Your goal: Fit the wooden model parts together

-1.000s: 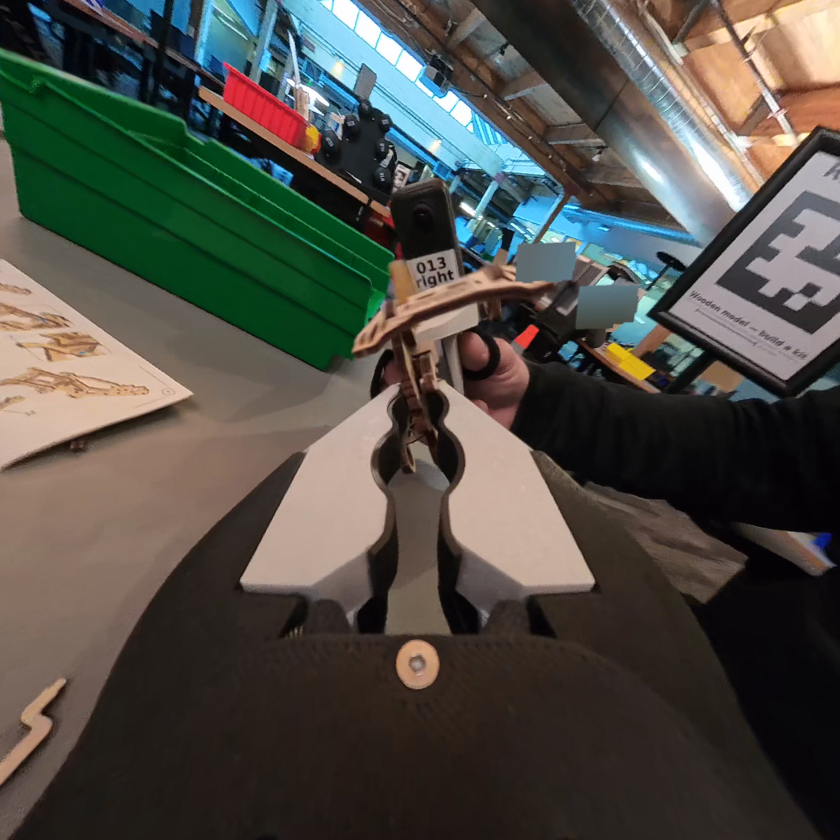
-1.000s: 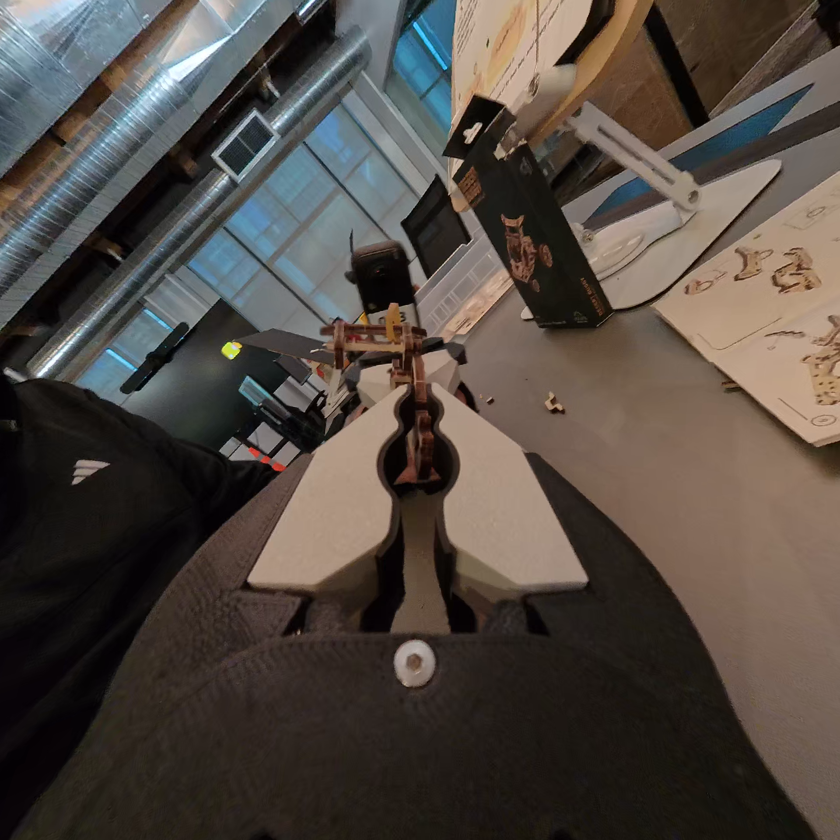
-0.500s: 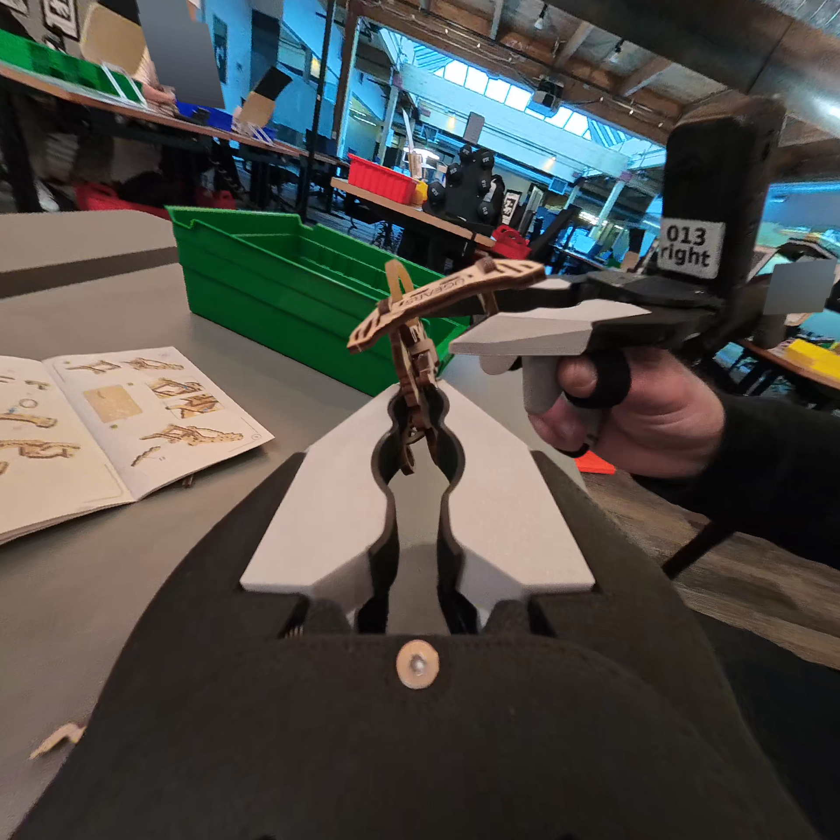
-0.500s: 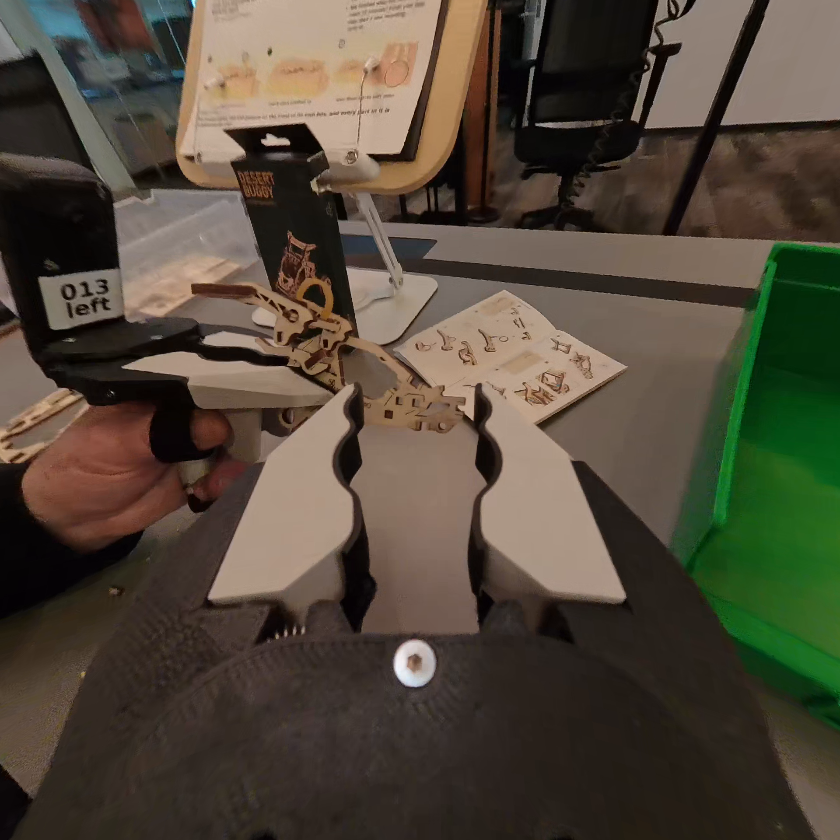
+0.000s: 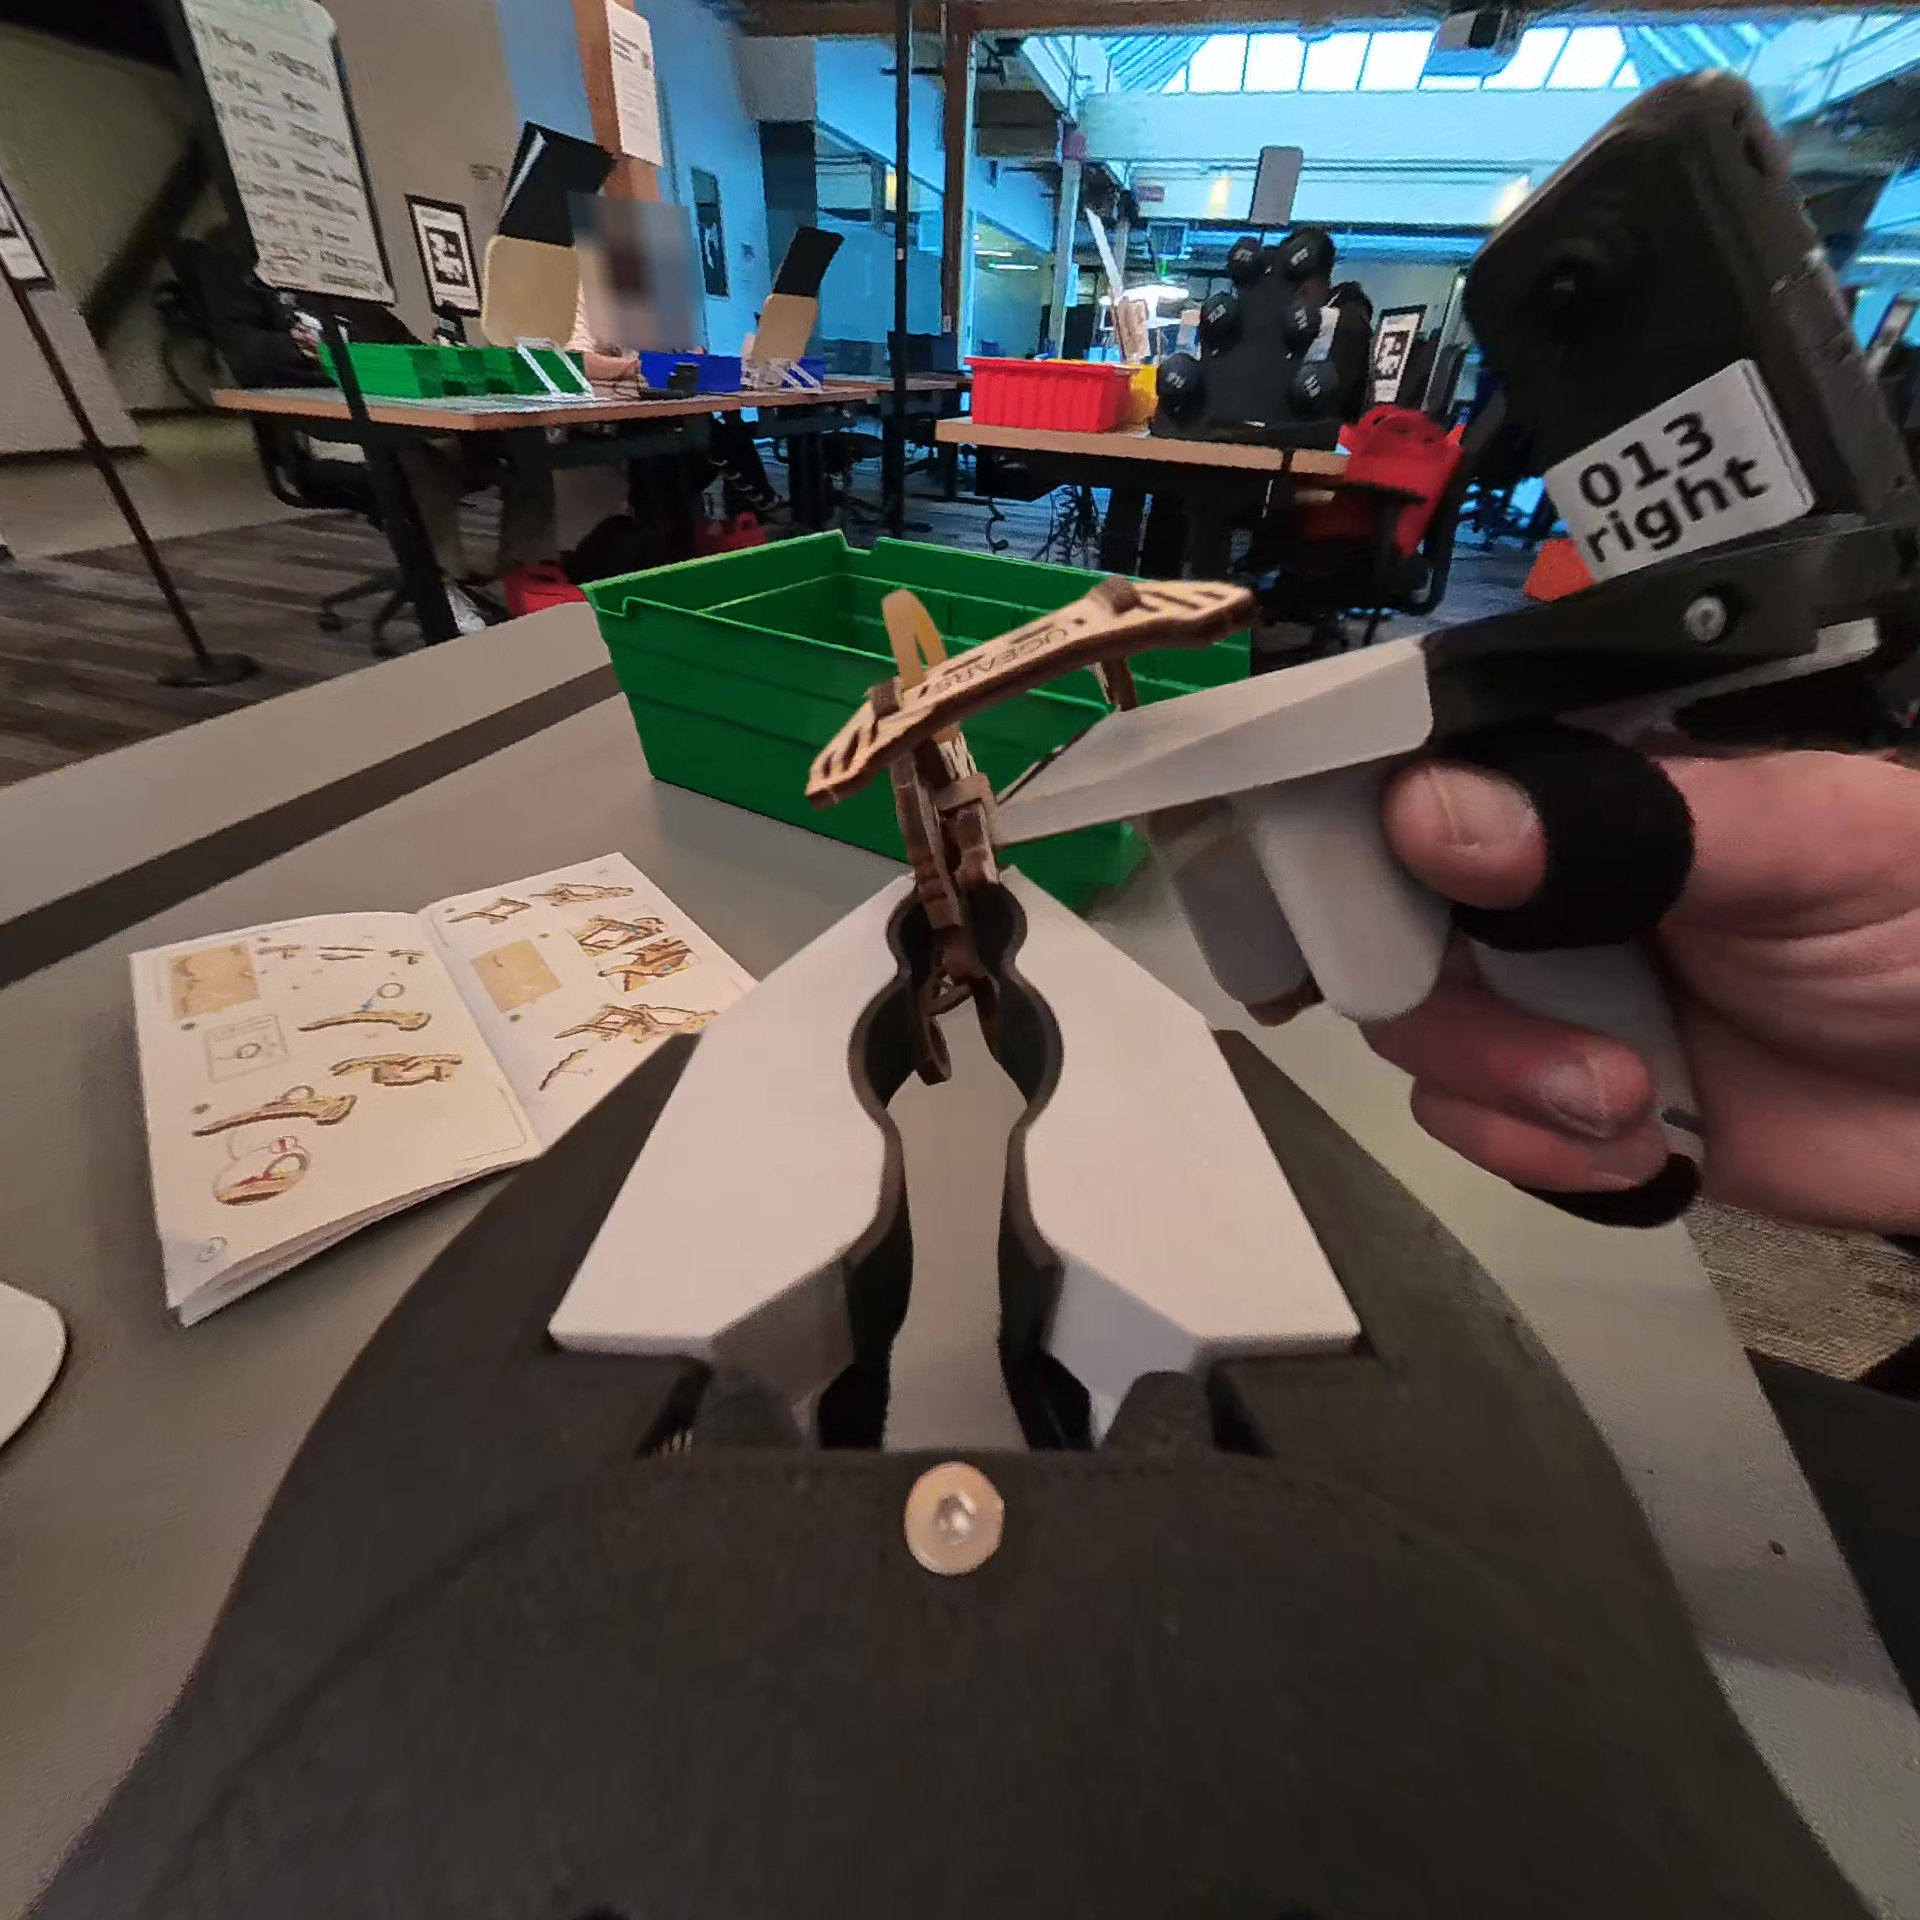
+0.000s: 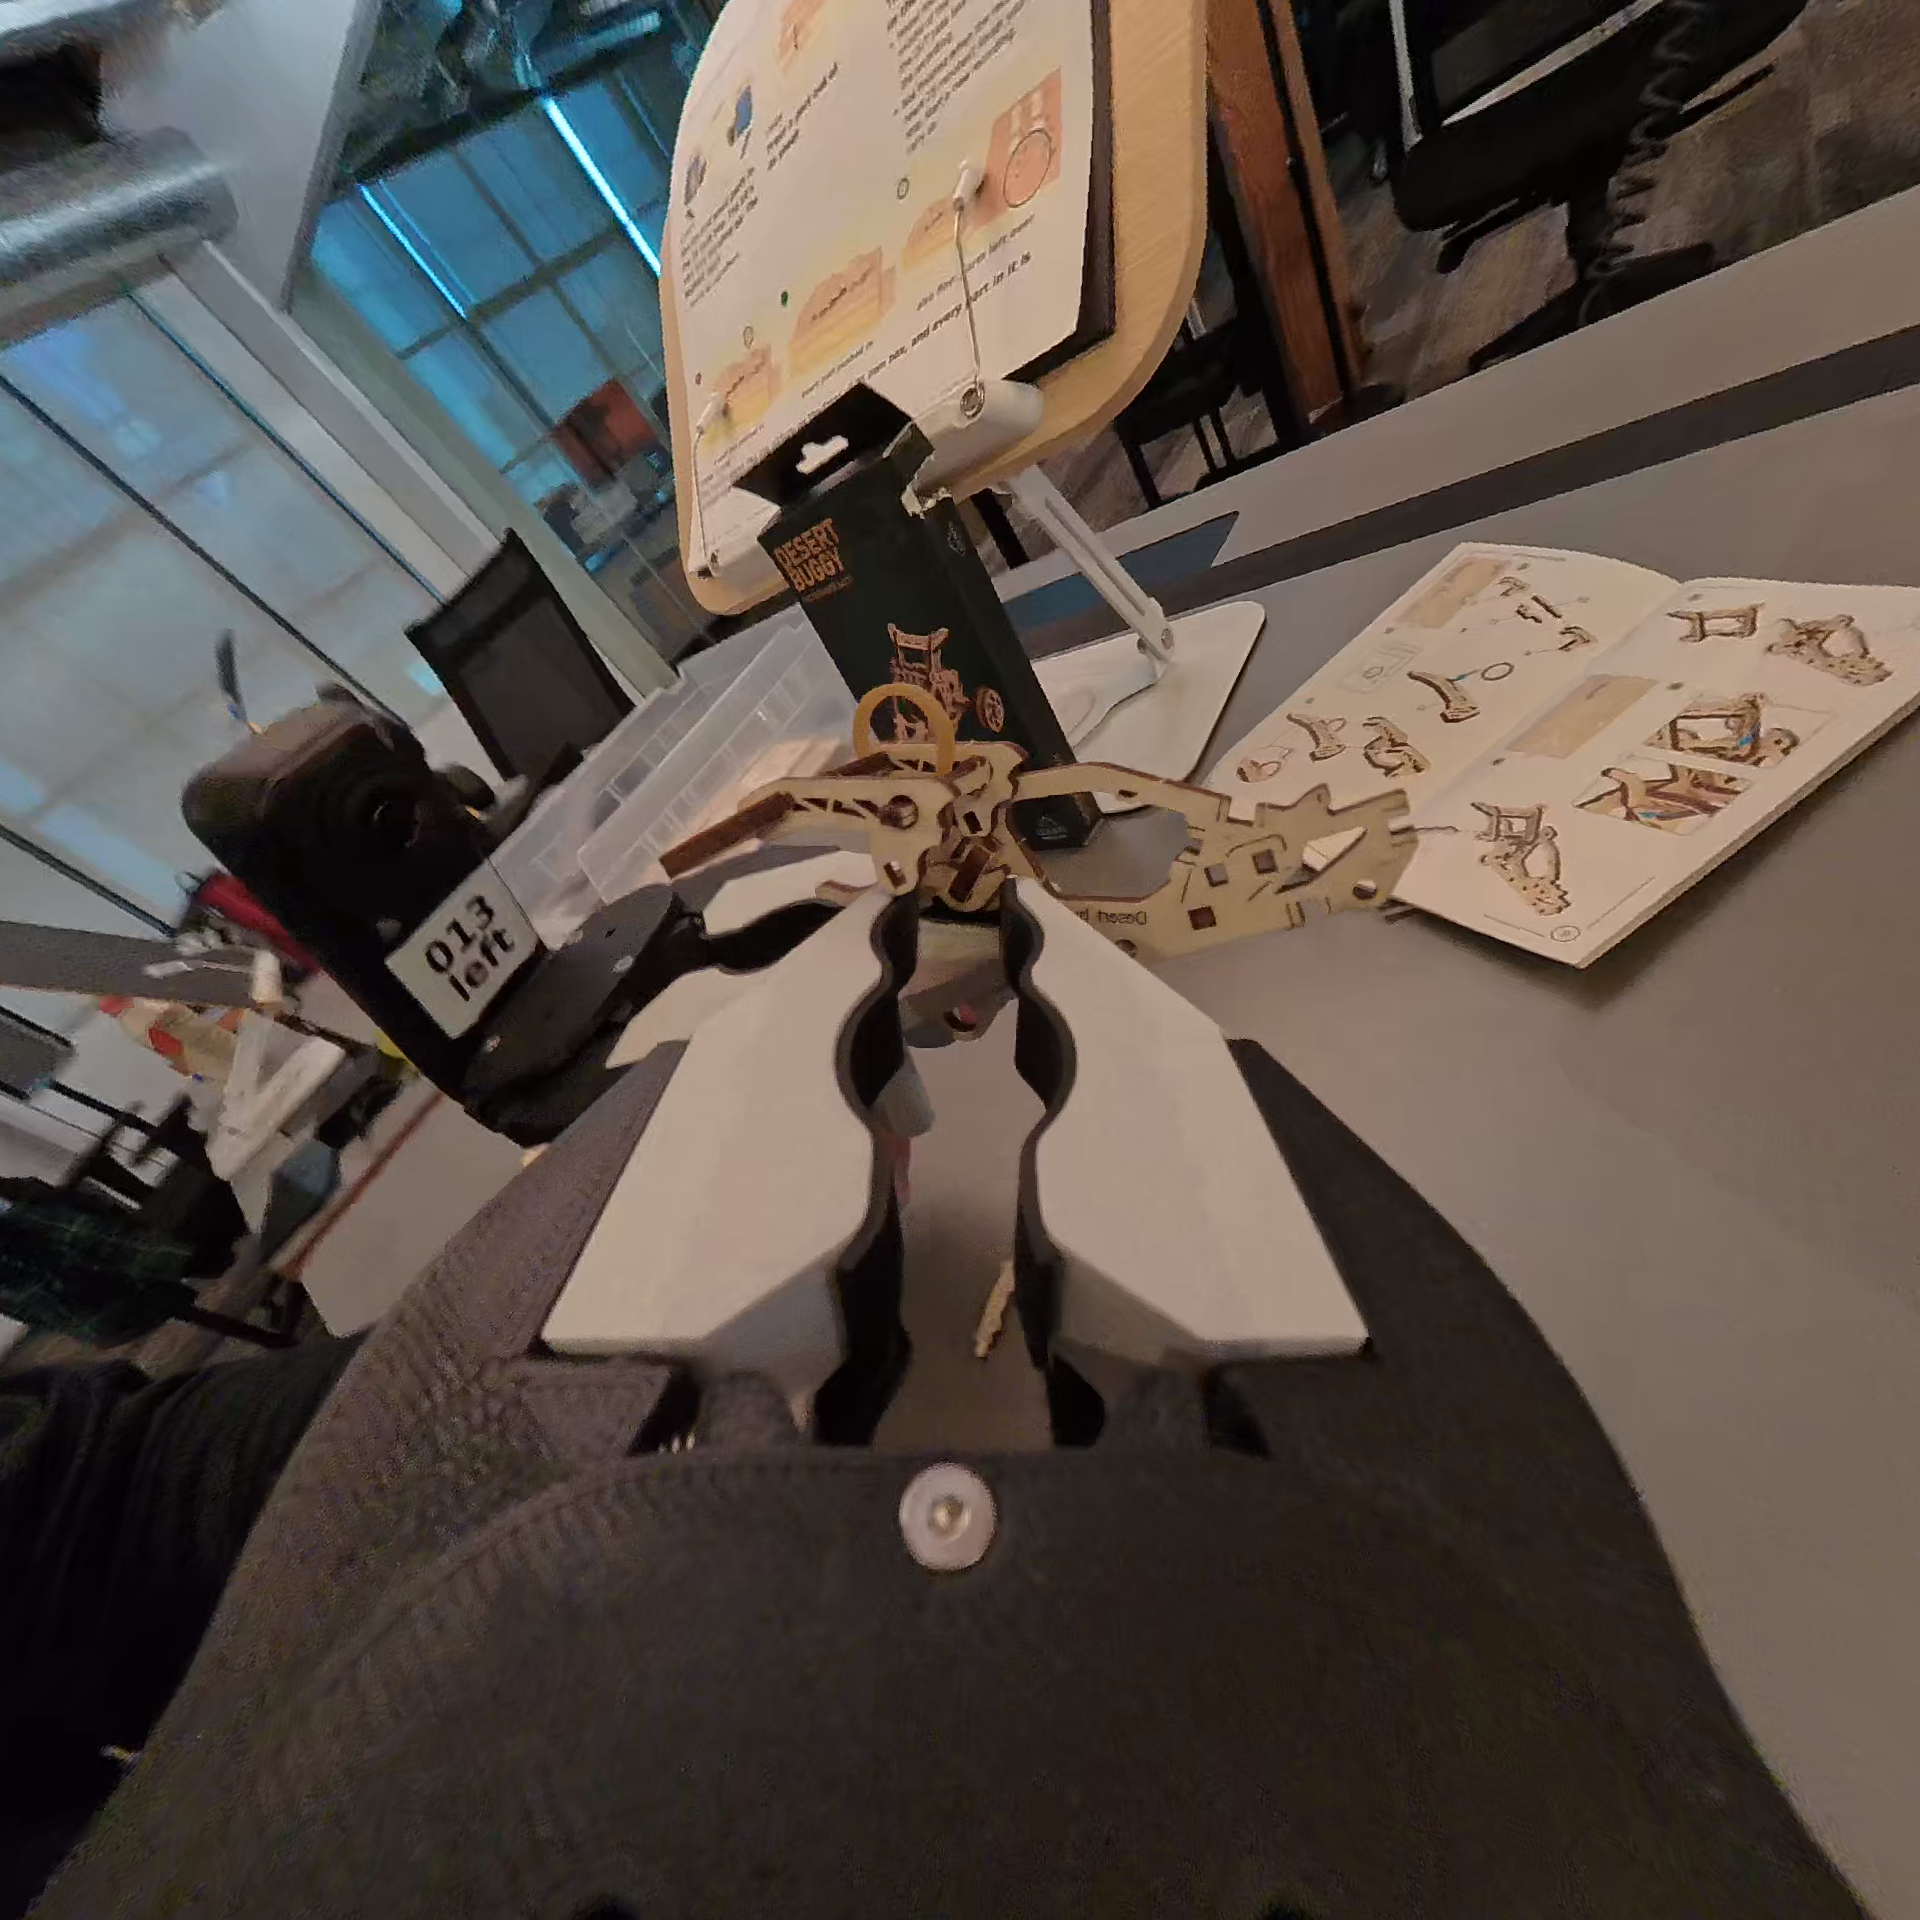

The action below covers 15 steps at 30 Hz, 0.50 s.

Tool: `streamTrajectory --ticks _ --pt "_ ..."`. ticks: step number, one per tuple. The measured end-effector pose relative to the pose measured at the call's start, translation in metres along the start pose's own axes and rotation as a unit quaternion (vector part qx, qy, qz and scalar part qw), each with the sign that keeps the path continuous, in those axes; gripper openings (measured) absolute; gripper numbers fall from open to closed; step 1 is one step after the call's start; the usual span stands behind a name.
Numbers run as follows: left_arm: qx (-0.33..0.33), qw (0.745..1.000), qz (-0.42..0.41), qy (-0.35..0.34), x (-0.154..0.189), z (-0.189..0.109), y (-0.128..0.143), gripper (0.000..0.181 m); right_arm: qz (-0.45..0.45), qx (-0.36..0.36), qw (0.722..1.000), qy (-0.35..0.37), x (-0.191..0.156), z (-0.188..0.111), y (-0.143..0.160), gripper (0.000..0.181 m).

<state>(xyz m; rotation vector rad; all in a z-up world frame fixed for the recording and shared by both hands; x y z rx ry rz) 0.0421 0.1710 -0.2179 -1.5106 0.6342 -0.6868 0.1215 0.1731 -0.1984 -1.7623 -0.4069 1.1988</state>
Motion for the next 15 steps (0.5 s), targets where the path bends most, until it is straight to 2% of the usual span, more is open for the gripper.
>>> streamTrajectory --ticks 3,15 --pt "-0.012 1.0 0.014 -0.017 -0.001 0.001 0.002 0.005 0.046 0.023 0.999 -0.002 0.006 -0.001 0.001 0.006" --pt "-0.052 0.991 0.098 -0.077 -0.002 0.002 0.007 0.005 0.116 0.046 0.992 0.005 0.014 0.003 0.008 0.005"
Point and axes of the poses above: each gripper's, where its closed fingertips meet, z out along the fingers, y out of its underside, x = y × z across the jaws, the point moved 6 cm from there along -z, back along the fingers, and after that the axes turned 2 degrees about x, right-handed, at the moved point
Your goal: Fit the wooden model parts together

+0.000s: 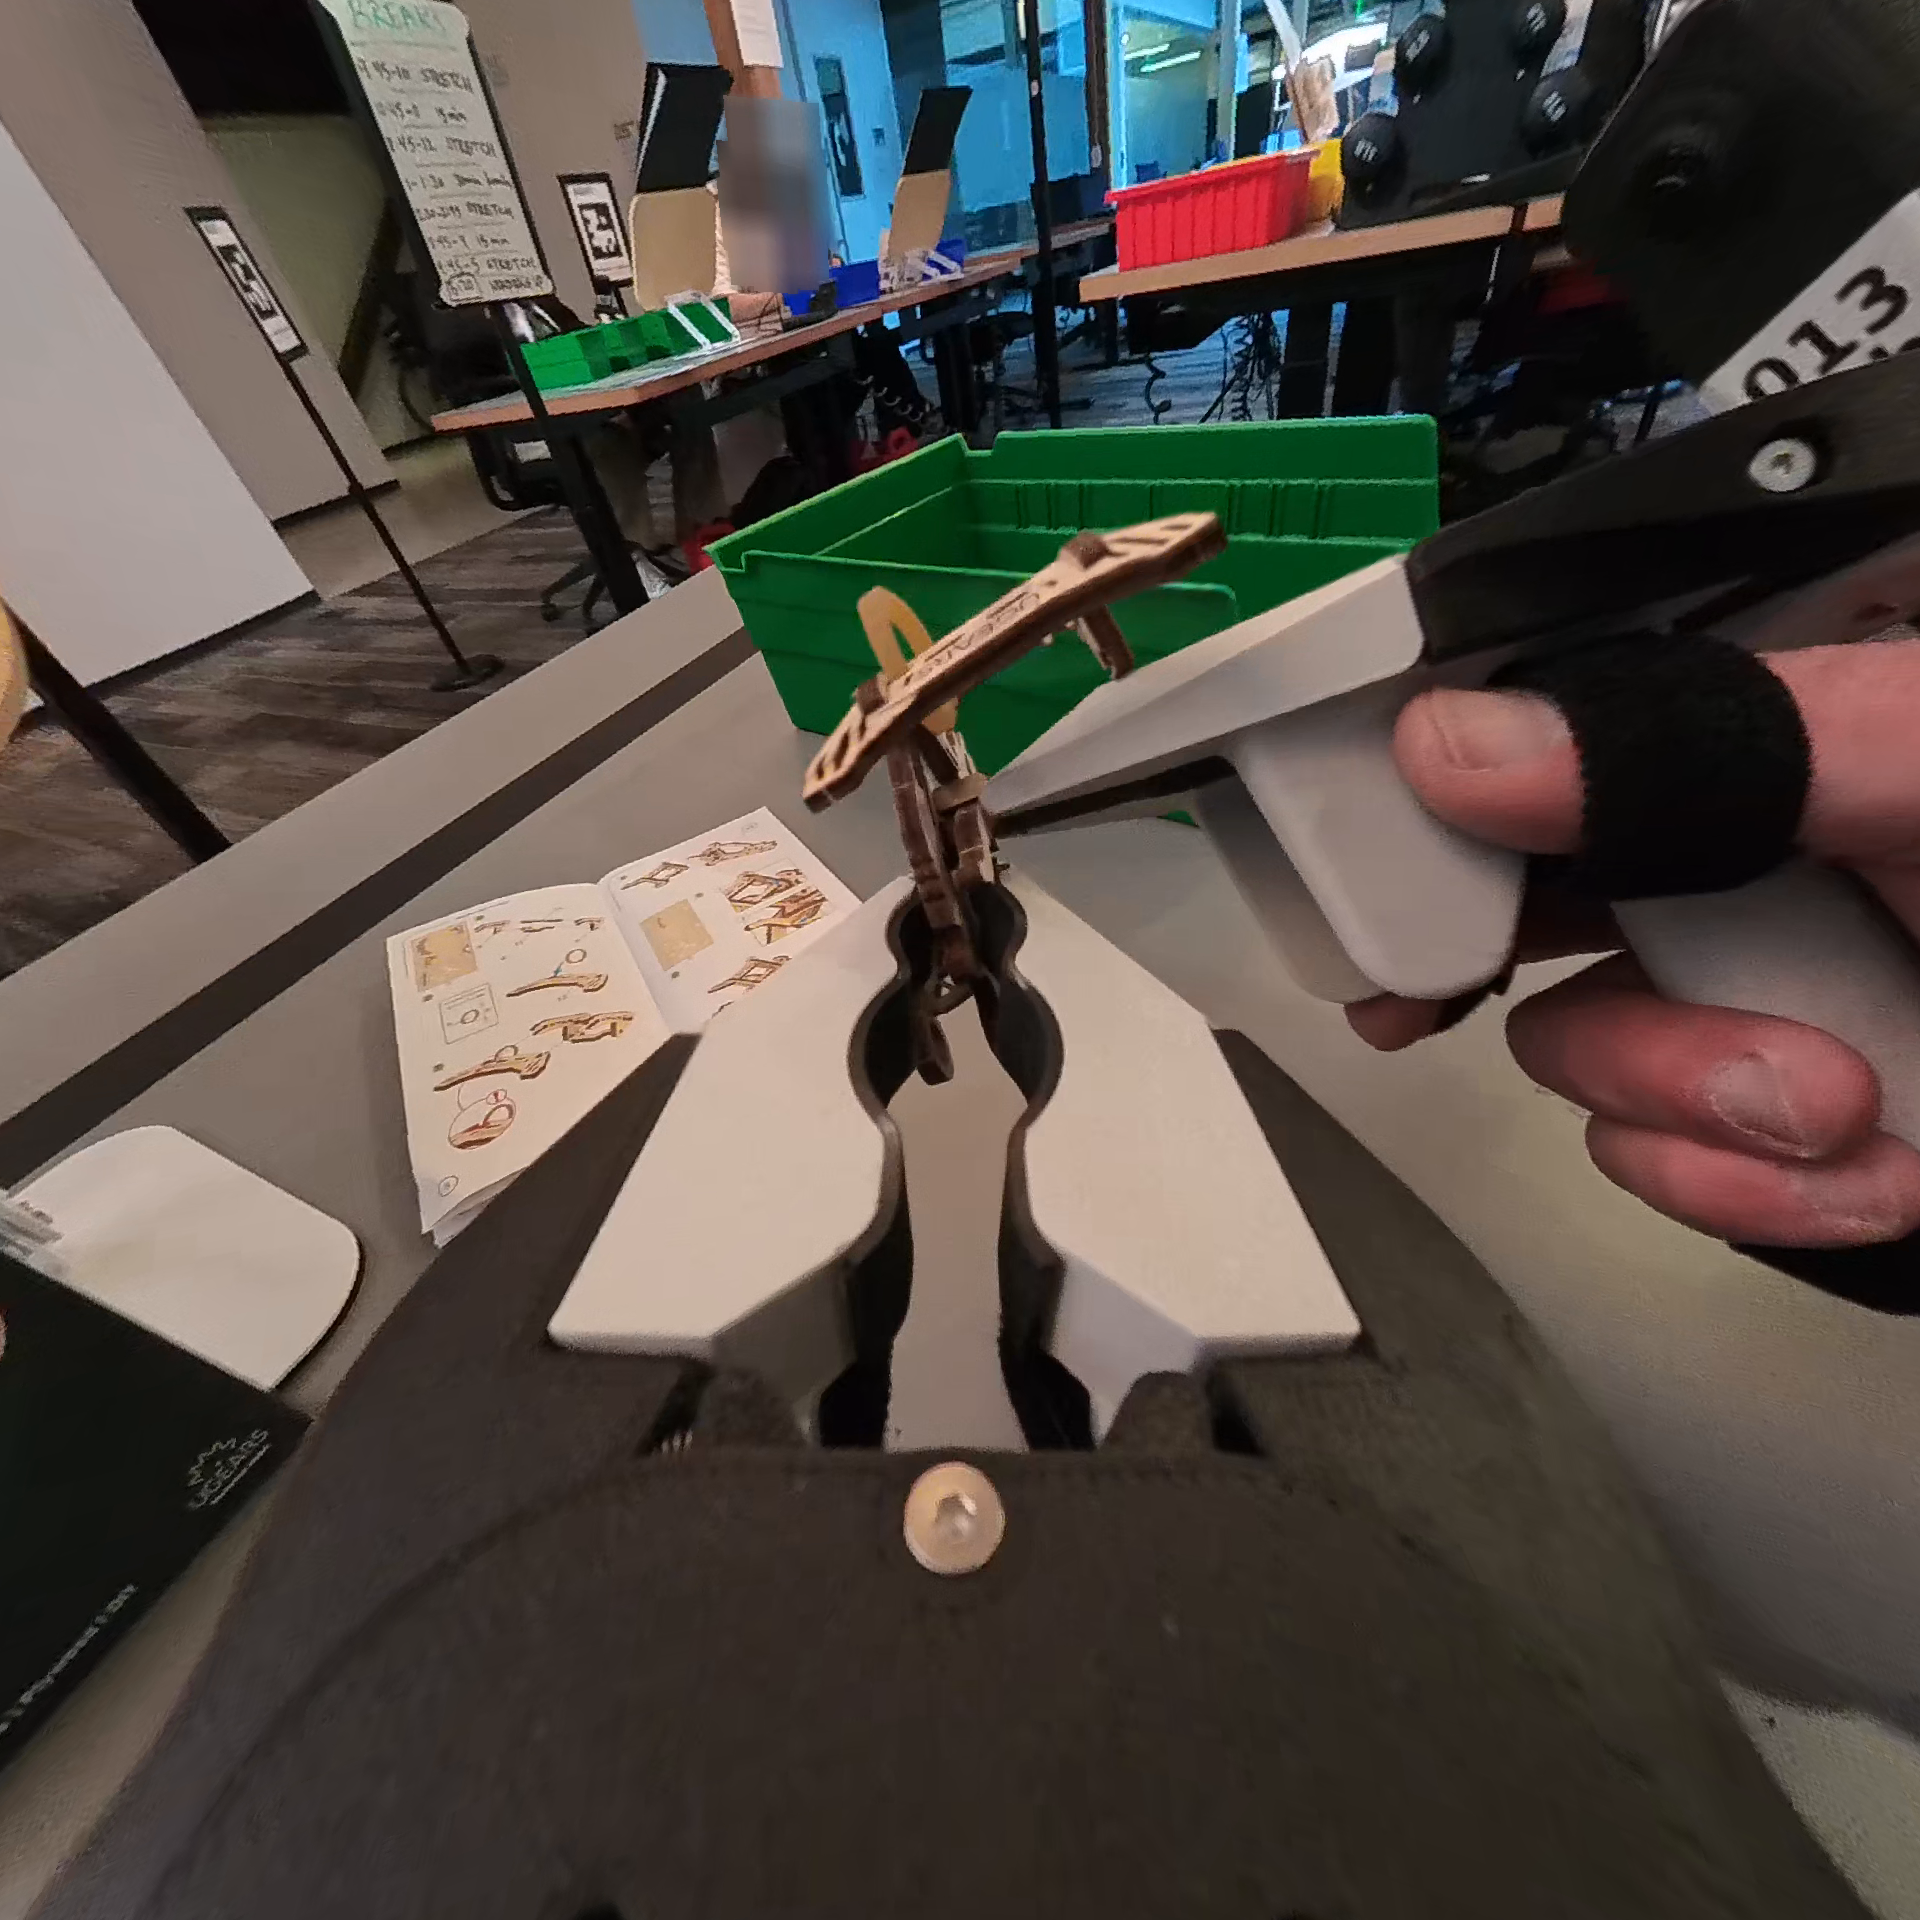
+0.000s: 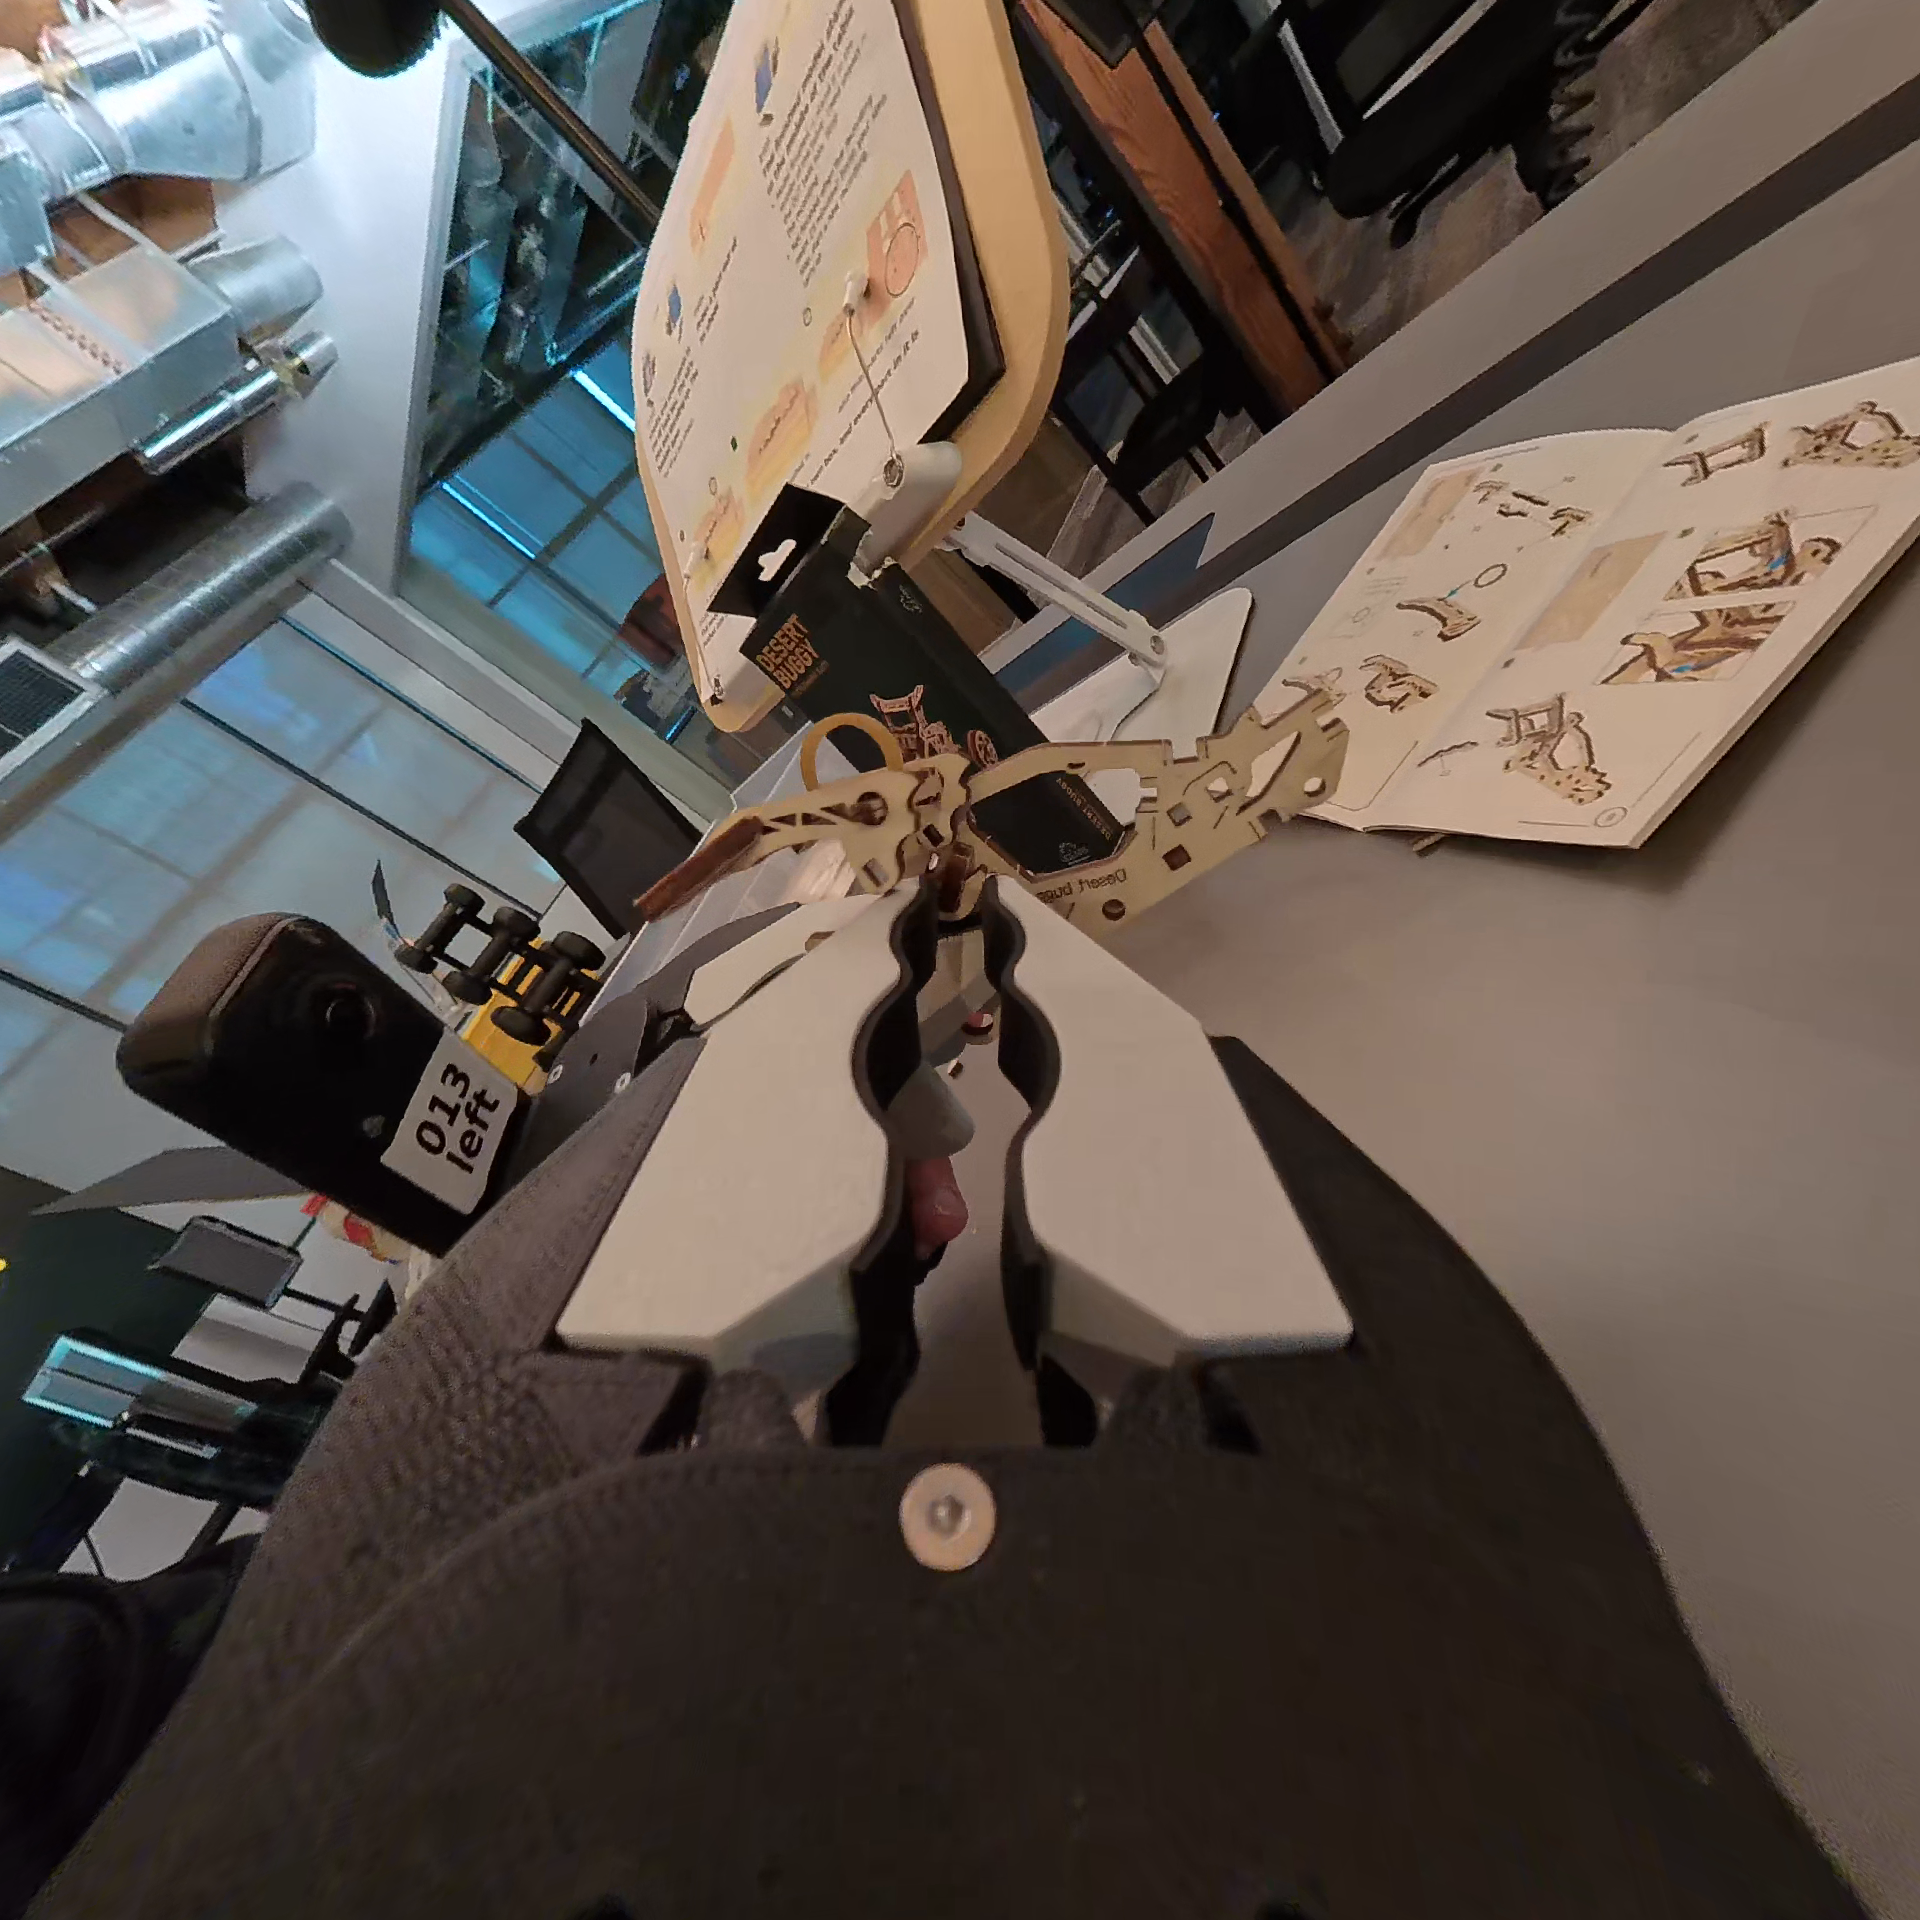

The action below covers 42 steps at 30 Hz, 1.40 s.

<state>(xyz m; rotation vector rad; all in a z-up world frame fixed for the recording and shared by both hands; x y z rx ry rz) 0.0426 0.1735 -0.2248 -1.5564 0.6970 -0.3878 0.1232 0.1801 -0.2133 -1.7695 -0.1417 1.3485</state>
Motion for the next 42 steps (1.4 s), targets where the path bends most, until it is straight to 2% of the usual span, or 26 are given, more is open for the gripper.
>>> streamTrajectory --ticks 19,27,29,30,32,37,39,42 --pt "-0.04 0.998 0.033 -0.035 -0.008 0.001 0.01 0.005 0.025 0.018 0.999 0.011 0.009 0.01 0.01 0.0" --pt "-0.041 0.999 0.004 -0.032 -0.01 0.001 0.011 0.006 0.02 0.016 1.0 0.008 0.009 0.009 0.012 0.0" --pt "-0.044 0.997 -0.027 -0.05 -0.025 -0.002 0.015 0.005 0.018 0.021 1.0 0.008 0.009 0.007 0.012 0.0" --pt "-0.036 0.997 -0.048 -0.044 -0.032 -0.004 0.015 0.005 0.021 0.027 0.999 0.009 0.009 0.005 0.011 0.0" --pt "-0.03 0.999 -0.018 -0.038 -0.028 -0.005 0.012 0.005 0.012 0.021 1.0 0.003 0.004 0.008 0.012 0.0" --pt "-0.025 0.999 -0.038 -0.019 -0.024 -0.003 0.012 0.005 0.018 0.02 1.0 -0.01 0.009 0.013 0.016 0.0" --pt "-0.028 0.999 -0.036 -0.018 -0.021 -0.002 0.013 0.005 0.019 0.026 0.999 -0.007 0.011 0.013 0.015 0.008" --pt "-0.031 0.999 -0.023 -0.013 -0.016 0.0 0.012 0.005 0.017 0.033 0.999 -0.01 0.012 0.015 0.014 0.01"
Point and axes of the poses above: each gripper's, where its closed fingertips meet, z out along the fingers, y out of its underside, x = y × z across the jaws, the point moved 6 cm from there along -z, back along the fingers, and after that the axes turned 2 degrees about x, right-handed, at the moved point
